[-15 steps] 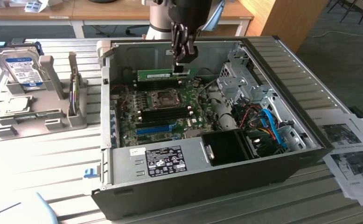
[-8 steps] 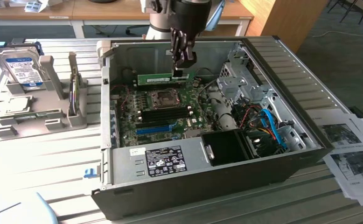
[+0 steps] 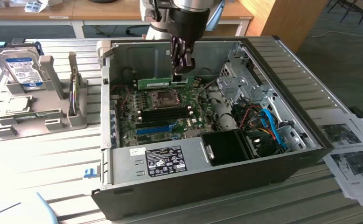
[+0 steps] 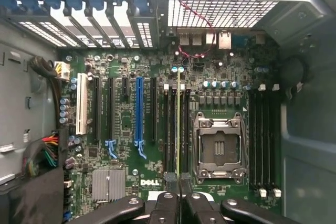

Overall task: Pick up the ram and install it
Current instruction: 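Insert the ram into the slot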

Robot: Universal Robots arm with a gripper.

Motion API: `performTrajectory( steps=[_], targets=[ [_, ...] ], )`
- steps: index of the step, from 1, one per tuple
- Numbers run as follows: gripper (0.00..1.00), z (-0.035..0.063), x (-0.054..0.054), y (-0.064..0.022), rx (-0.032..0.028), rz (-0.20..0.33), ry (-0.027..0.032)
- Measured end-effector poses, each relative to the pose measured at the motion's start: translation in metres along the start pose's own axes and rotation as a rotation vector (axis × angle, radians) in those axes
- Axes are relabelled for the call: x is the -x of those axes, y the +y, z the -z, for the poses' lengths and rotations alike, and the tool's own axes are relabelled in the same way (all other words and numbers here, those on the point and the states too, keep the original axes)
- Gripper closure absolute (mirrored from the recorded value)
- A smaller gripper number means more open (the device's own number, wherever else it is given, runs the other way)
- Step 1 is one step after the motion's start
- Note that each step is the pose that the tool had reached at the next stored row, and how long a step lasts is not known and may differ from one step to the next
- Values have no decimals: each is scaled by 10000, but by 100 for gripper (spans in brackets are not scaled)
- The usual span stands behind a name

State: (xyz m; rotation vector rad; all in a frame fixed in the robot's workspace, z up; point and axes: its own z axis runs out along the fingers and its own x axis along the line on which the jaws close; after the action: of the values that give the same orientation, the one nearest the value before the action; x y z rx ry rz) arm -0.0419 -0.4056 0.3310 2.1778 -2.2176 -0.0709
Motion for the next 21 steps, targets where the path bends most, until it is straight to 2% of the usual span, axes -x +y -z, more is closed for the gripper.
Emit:
performTrajectory(
  steps=[21],
  targets=[
    [89,-382,-3,-10,0,0,-1]
  ],
)
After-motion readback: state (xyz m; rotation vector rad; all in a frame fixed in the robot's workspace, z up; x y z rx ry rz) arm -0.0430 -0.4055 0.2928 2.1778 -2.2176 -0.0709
